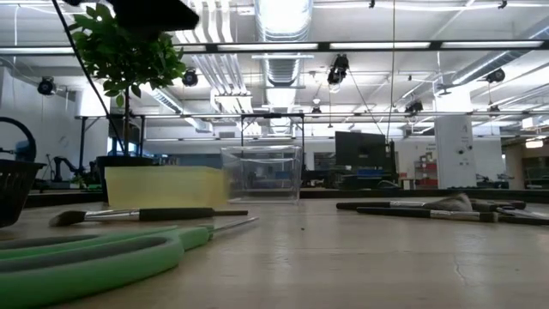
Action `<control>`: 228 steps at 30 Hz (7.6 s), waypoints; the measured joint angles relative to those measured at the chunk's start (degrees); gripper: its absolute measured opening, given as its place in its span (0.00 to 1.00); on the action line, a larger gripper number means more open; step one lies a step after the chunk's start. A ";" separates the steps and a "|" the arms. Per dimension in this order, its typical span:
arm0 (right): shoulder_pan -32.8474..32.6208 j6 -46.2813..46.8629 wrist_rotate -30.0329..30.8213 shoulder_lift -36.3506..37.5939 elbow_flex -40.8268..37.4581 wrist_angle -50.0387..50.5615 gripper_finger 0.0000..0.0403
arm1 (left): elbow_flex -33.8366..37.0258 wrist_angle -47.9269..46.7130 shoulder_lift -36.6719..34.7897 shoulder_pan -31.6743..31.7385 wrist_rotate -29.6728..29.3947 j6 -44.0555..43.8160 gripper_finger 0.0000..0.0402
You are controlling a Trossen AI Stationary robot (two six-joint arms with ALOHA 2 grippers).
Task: Pick & Place Paint Supplies
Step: Put the green scissors into the transparent yellow bin, then put the black scissors into the transparent yellow bin
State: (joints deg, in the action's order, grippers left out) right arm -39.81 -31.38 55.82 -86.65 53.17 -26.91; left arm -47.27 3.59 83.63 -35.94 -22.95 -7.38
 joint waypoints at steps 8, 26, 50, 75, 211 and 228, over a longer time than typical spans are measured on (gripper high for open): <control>-0.44 1.40 1.37 0.02 0.00 0.15 0.02 | -6.28 -5.16 10.29 -1.81 1.15 -8.64 0.81; -2.85 7.47 4.37 5.83 0.03 7.42 0.02 | -28.64 -37.40 26.61 12.11 18.76 -44.42 0.81; -4.94 15.22 4.21 13.97 -0.04 25.26 0.02 | -28.34 -33.17 27.12 15.42 28.92 -57.01 0.43; -6.67 16.05 3.71 20.66 -2.86 29.54 0.02 | -41.06 -47.51 42.82 16.50 35.41 -57.13 0.43; -6.69 18.80 9.39 22.18 -4.72 31.25 0.02 | -29.01 -53.02 6.50 58.31 -11.86 -10.09 0.65; -1.56 42.36 -11.40 22.70 1.40 60.36 0.02 | -29.39 -38.89 -12.51 26.50 -4.56 8.61 0.65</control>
State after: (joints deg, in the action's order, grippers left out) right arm -41.37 10.98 44.41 -63.95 54.57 33.45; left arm -76.66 -35.30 71.12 -9.45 -27.51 1.23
